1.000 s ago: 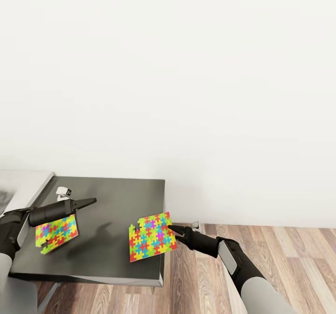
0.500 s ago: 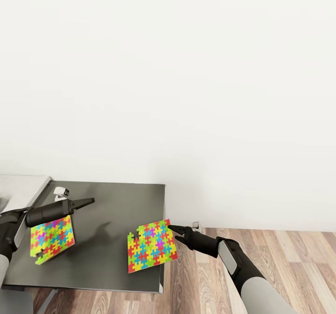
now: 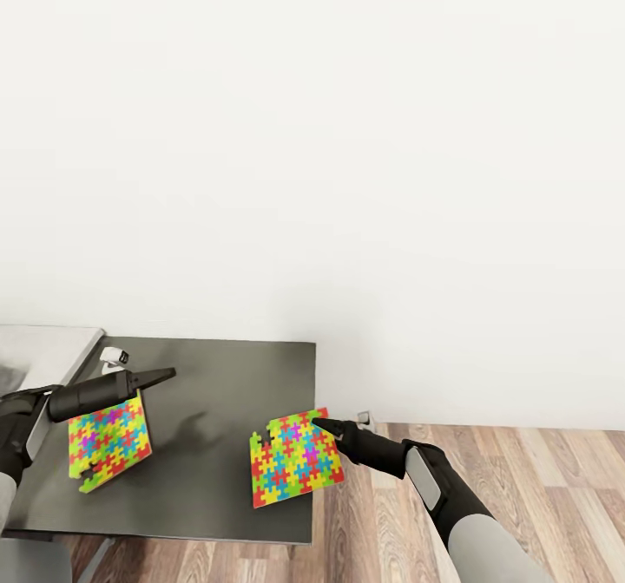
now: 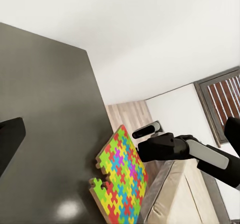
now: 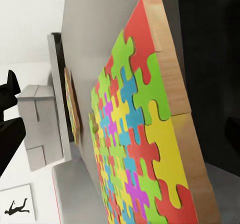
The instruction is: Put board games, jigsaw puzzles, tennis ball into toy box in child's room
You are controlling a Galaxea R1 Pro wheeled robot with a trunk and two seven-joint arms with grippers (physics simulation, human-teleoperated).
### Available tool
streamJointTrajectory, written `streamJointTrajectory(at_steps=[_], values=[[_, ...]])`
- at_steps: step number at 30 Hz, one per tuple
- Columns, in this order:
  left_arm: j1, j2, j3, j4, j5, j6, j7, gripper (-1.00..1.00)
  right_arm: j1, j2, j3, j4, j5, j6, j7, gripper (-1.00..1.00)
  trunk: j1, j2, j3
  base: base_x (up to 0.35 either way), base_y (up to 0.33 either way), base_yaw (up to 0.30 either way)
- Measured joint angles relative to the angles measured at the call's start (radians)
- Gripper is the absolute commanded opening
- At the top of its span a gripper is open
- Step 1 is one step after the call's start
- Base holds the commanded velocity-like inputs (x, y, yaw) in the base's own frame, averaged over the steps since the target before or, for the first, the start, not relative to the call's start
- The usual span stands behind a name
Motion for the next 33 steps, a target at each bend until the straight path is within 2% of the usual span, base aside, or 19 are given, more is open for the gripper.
streamJointTrajectory(at_steps=[17, 18, 24, 33], values=[[0.0, 0.0, 0.0, 0.0, 0.0, 0.0, 0.0, 1.0, 0.0, 0.0, 0.0, 0.003, 0.001, 0.001, -0.001, 1.0, 0.0, 0.0, 0.0, -0.032, 0.003, 0.0], [0.0, 0.0, -0.001, 0.0, 0.0, 0.0, 0.0, 1.0, 0.0, 0.0, 0.0, 0.003, 0.001, 0.001, -0.001, -1.0, 0.0, 0.0, 0.0, -0.019, 0.0, 0.0], [0.0, 0.0, -0.001, 0.0, 0.0, 0.0, -0.001, 1.0, 0.0, 0.0, 0.0, 0.002, -0.003, 0.001, 0.0, -1.0, 0.0, 0.0, 0.0, -0.006, 0.0, 0.0], [0.0, 0.002, -0.002, 0.0, -0.001, 0.012, -0.001, 1.0, 0.0, -0.001, 0.0, 0.002, -0.001, 0.002, 0.0, -1.0, -0.034, 0.063, 0.028, 0.0, 0.0, 0.0]])
